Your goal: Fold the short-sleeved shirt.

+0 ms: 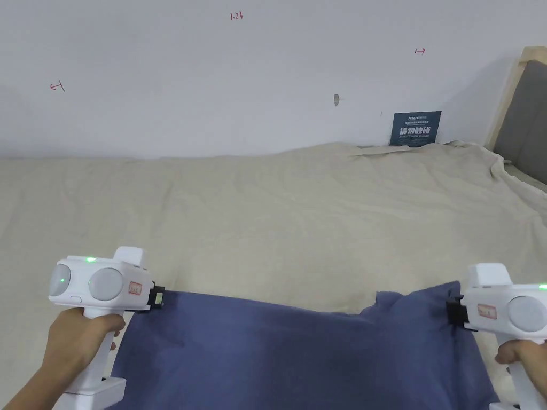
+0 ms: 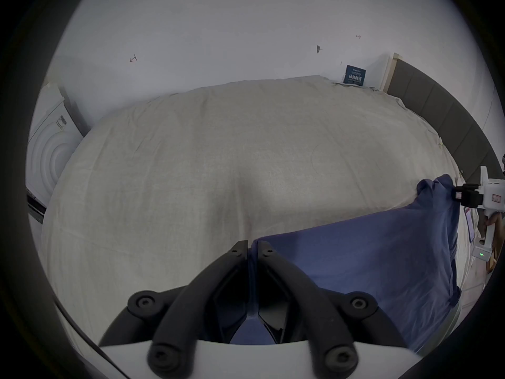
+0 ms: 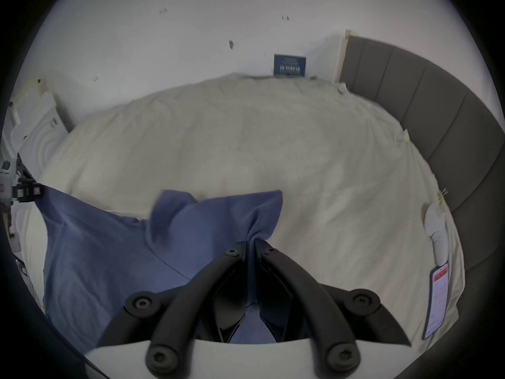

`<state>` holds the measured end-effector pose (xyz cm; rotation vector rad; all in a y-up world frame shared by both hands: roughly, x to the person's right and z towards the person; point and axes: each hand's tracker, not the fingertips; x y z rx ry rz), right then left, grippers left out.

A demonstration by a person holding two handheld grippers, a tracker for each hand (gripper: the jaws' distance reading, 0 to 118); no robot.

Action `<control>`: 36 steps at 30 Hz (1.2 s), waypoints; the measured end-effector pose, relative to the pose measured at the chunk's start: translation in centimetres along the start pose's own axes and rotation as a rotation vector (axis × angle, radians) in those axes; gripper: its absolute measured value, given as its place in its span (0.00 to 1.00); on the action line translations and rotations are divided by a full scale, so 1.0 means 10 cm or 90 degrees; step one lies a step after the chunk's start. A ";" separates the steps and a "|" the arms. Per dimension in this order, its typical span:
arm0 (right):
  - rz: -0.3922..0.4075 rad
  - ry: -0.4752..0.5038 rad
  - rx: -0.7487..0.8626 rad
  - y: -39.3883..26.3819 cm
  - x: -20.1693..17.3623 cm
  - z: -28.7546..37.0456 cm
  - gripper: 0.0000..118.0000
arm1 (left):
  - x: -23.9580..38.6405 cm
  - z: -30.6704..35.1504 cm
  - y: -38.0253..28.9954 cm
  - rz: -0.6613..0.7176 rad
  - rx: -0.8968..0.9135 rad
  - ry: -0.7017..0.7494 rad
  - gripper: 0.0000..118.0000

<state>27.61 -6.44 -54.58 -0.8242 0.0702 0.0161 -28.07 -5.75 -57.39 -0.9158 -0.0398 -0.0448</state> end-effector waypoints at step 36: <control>0.043 0.041 0.485 2.89 -0.34 2.73 0.03 | -0.49 3.07 2.11 0.025 0.400 0.132 0.03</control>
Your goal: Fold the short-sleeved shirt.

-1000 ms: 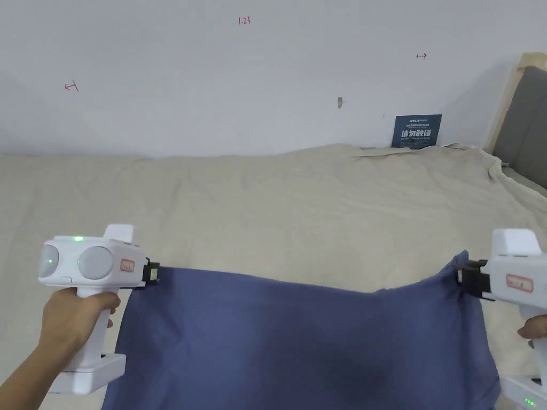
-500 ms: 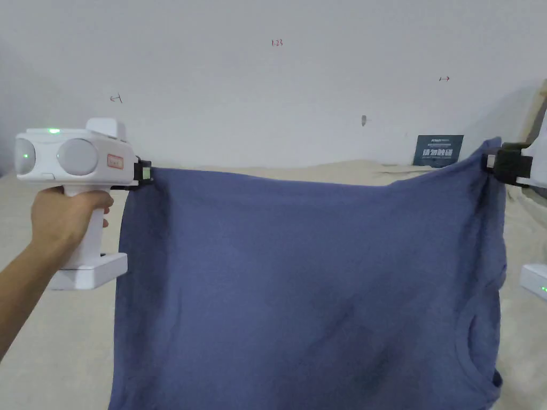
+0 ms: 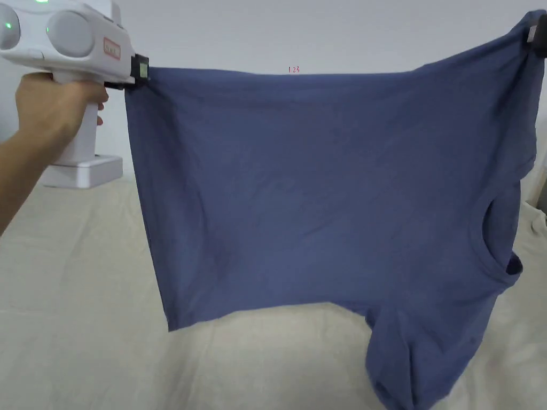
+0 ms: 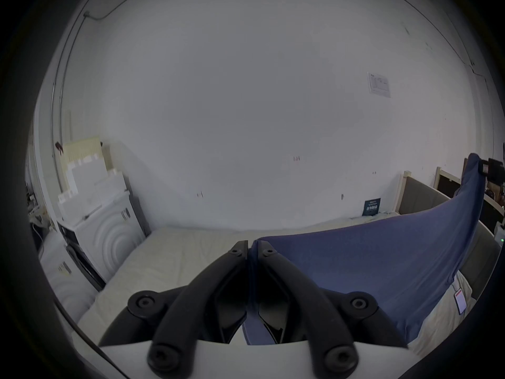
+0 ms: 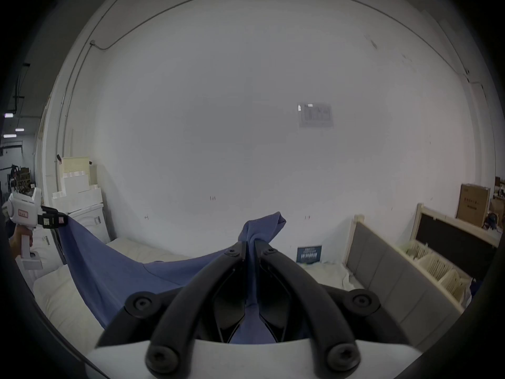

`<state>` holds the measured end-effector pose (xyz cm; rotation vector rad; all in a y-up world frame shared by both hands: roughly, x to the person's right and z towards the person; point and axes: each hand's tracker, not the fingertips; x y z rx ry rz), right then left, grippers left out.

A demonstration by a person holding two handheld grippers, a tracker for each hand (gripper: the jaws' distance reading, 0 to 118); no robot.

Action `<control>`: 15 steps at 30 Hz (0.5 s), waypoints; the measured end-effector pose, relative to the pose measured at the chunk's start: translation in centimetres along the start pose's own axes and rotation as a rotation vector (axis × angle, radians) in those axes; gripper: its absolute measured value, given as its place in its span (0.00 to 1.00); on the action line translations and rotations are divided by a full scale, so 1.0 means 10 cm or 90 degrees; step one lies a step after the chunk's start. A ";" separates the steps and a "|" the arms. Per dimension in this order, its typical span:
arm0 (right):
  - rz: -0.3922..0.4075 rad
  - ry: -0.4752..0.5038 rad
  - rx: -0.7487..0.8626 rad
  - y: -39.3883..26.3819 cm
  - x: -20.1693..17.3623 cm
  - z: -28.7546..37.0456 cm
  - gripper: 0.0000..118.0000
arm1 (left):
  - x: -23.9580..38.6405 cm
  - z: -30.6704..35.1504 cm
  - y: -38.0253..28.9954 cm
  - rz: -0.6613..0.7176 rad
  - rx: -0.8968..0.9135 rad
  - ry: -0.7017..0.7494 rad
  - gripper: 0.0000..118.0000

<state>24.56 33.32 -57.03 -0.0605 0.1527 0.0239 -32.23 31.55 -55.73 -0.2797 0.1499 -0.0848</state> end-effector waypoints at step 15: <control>0.022 -0.033 -0.017 -0.60 0.16 -0.87 0.03 | 0.38 -0.87 -0.28 -0.037 -0.034 0.016 0.03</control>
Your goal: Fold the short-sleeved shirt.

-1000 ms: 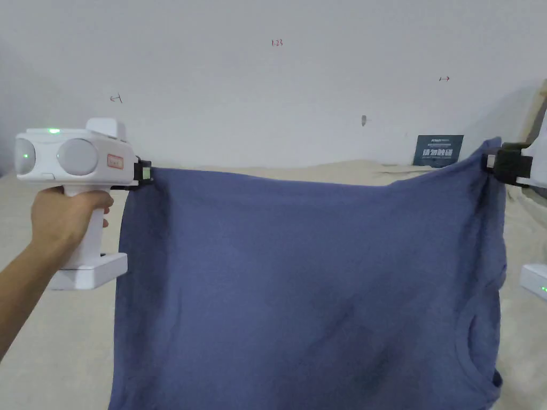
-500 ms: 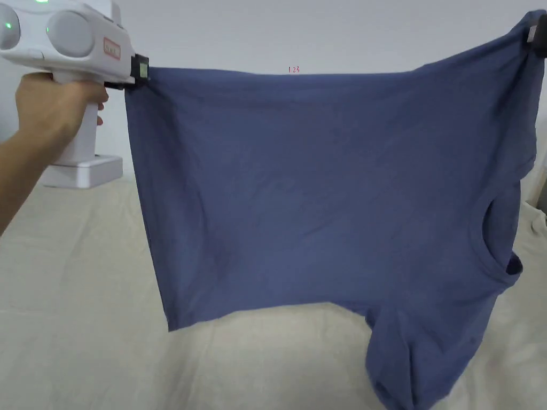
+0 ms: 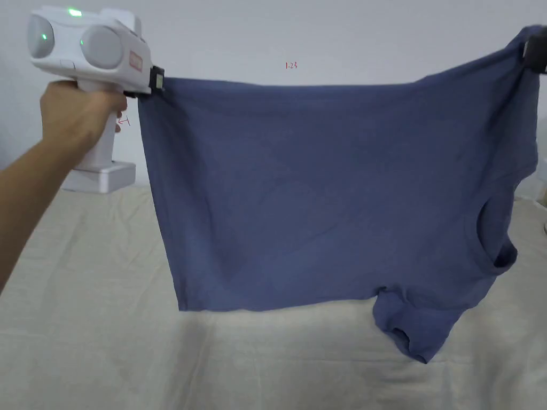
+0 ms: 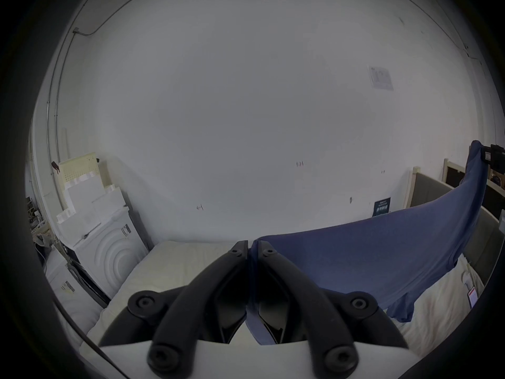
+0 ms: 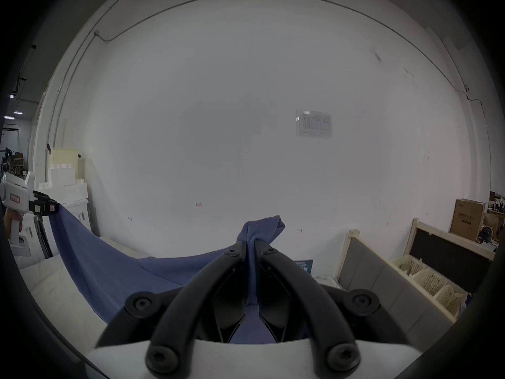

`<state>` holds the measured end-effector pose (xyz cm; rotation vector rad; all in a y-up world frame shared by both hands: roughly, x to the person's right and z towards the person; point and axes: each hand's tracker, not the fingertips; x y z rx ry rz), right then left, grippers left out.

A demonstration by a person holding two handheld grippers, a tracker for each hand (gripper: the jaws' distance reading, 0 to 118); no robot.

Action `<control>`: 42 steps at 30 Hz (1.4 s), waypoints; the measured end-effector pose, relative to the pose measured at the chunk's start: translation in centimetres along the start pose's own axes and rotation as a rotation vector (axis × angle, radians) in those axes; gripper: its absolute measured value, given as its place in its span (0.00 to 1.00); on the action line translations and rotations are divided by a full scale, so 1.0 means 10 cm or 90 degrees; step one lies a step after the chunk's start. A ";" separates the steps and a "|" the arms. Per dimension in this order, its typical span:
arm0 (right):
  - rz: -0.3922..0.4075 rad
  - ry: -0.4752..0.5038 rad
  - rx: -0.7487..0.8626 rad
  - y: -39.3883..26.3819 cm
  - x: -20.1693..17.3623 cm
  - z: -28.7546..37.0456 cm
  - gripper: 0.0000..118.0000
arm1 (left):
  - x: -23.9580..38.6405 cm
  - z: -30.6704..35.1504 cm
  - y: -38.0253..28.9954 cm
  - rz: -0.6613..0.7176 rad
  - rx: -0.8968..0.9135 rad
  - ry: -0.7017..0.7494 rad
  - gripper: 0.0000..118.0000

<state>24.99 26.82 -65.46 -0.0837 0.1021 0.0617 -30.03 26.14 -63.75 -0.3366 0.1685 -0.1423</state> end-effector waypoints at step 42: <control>-0.201 0.044 -0.316 -3.69 -0.19 3.34 0.03 | 0.05 1.90 -4.66 0.120 -0.323 -0.091 0.03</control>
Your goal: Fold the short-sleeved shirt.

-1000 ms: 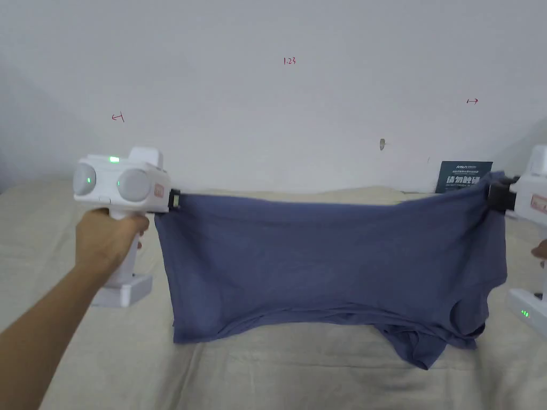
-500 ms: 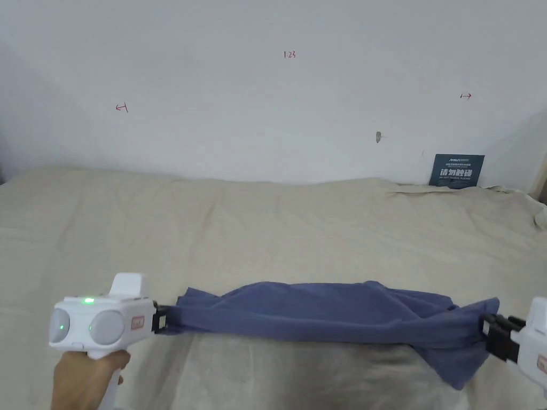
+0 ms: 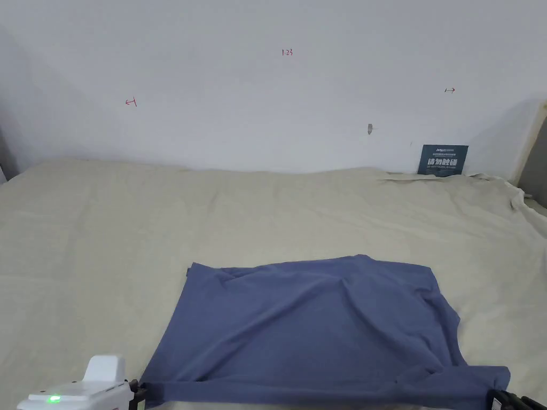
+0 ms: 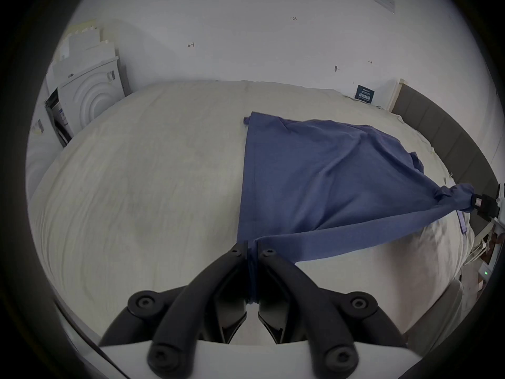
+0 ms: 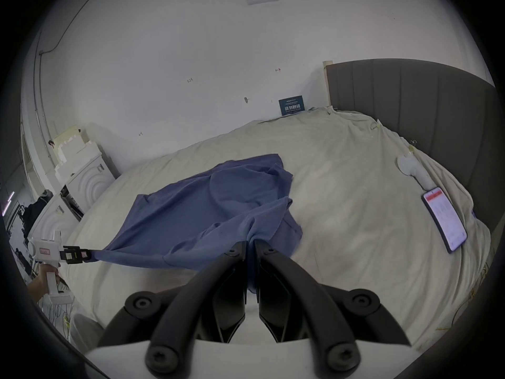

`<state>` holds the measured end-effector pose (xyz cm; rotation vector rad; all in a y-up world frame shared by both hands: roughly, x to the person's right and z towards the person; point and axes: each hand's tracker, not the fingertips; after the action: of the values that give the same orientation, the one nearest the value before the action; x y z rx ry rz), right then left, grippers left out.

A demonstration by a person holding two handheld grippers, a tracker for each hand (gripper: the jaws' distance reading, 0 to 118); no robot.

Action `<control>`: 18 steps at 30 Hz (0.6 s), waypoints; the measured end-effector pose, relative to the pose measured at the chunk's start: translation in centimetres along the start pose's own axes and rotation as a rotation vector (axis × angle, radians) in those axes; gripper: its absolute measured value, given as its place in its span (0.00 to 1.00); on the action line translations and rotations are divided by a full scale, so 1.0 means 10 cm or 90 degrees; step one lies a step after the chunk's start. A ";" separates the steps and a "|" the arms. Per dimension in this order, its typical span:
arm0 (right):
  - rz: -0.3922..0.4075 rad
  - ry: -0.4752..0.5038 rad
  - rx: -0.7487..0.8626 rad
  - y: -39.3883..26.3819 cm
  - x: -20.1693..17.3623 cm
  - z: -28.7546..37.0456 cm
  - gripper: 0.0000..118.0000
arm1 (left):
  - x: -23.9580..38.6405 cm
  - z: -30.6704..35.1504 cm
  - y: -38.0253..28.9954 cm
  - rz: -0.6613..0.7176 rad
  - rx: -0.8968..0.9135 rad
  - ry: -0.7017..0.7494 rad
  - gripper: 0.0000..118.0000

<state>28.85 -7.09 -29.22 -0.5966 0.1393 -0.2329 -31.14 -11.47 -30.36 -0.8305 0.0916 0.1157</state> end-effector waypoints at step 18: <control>-0.004 -0.016 -0.063 -0.84 0.12 0.55 0.03 | -0.09 0.43 -0.90 0.001 -0.025 0.015 0.03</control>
<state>29.58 -11.12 -19.98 -0.6989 0.1252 -0.2252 -30.67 -14.38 -20.72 -0.8709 0.1125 0.1090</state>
